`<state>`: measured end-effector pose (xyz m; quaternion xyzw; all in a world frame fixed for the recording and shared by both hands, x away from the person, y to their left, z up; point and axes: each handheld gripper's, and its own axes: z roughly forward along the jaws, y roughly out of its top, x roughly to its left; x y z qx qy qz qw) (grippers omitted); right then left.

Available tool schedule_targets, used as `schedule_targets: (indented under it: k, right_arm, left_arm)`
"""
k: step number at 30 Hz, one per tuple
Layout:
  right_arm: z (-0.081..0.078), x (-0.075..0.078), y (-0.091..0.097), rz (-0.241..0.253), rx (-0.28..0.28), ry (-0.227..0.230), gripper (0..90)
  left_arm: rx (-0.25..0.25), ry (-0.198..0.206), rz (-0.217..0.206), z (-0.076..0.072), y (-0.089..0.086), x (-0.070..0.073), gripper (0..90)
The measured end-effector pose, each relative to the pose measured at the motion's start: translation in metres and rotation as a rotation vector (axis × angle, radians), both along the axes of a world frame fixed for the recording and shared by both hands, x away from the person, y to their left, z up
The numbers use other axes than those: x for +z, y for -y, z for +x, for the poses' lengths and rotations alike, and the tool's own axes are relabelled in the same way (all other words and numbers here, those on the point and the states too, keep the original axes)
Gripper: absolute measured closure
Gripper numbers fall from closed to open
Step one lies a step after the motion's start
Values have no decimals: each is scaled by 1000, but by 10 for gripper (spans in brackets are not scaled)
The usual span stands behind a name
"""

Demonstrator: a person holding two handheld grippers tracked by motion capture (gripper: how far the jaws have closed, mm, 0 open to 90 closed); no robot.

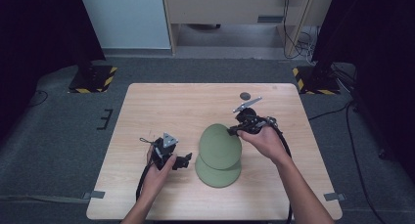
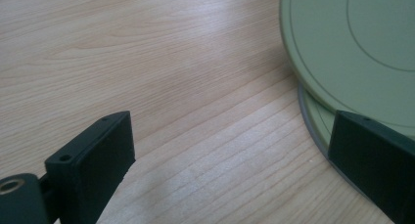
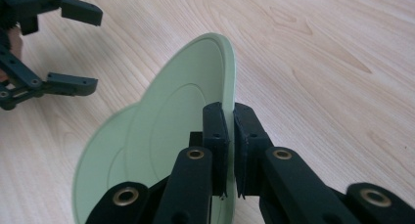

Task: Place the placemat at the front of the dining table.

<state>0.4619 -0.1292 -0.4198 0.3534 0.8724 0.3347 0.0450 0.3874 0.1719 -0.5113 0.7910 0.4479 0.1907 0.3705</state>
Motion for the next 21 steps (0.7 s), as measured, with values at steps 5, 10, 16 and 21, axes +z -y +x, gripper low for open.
schedule_targets:
  k: [5,10,16,21]
  right_arm:
    - [0,9,3,35,3,-5,857]
    - [1,17,3,59,7,-4,857]
    - [4,23,3,105,-1,3,858]
    - [9,25,4,123,-18,13,858]
  left_arm:
    - [17,-3,-4,0,-5,1,27]
    - [42,26,-6,0,-9,4,40]
    - [71,31,-17,2,-17,6,40]
    - [88,28,-27,4,-22,5,40]
